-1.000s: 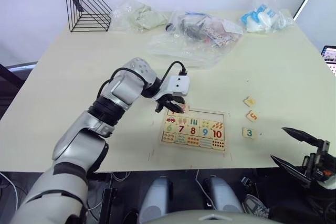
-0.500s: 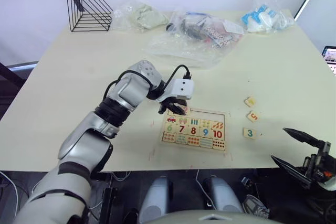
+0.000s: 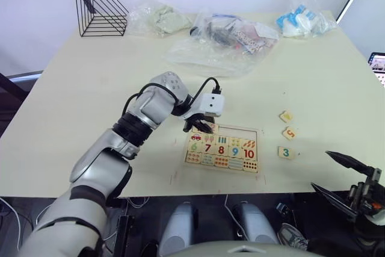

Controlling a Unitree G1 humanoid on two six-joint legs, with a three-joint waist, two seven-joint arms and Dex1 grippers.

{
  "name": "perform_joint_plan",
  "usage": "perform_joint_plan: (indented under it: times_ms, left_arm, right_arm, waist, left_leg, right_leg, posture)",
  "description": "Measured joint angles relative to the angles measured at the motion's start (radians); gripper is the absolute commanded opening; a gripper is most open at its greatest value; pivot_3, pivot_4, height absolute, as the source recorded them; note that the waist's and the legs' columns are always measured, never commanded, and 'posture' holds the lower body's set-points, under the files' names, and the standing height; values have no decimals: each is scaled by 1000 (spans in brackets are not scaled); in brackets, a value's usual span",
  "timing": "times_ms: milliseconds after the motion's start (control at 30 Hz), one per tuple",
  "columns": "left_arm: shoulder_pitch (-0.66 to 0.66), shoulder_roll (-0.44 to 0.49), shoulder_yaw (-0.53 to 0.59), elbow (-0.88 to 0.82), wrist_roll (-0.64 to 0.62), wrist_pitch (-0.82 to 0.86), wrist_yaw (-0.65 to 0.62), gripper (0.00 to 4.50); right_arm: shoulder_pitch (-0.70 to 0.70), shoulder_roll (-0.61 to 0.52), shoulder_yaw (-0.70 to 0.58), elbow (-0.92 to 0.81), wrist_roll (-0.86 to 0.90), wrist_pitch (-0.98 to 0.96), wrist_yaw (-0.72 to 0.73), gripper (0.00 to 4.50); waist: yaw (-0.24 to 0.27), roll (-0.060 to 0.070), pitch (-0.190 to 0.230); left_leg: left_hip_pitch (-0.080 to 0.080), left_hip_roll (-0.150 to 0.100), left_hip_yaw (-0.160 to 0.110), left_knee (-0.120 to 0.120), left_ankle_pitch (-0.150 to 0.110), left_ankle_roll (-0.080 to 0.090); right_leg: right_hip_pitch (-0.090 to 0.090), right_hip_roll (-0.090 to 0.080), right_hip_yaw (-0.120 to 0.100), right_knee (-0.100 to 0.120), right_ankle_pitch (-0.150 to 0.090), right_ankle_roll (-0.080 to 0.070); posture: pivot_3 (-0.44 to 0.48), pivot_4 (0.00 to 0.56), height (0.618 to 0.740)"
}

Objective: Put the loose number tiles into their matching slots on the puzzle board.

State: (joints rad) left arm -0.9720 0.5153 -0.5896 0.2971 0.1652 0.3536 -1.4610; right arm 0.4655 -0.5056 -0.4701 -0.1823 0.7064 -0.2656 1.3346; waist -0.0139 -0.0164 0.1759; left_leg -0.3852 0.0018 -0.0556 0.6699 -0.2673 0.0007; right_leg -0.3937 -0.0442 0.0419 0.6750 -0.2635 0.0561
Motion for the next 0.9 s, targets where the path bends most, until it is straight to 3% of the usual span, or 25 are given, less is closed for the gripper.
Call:
perform_joint_plan:
  times_ms: [767, 833, 900]
  left_arm:
    - [-1, 0, 0, 1, 22, -20, -15, 948]
    - [-1, -7, 0, 3, 28, -25, -8, 1985]
    - [-1, -10, 0, 4, 28, -29, -2, 2740]
  right_arm:
    - [-10, 0, 0, 5, -5, -7, 1, 4500]
    - [-13, 0, 0, 7, -7, -10, 2, 4500]
    - [-13, 0, 0, 11, -10, -15, 3, 4500]
  waist:
    - [0, 0, 0]
    - [0, 0, 0]
    - [0, 0, 0]
  left_leg:
    - [0, 0, 0, 0, 0, 0]
    - [0, 0, 0, 0, 0, 0]
    - [0, 0, 0, 0, 0, 0]
  right_leg:
    - [0, 0, 0, 0, 0, 0]
    - [0, 0, 0, 0, 0, 0]
    - [0, 0, 0, 0, 0, 0]
  posture:
    - [0, 150, 740]
    - [0, 150, 740]
    - [0, 150, 740]
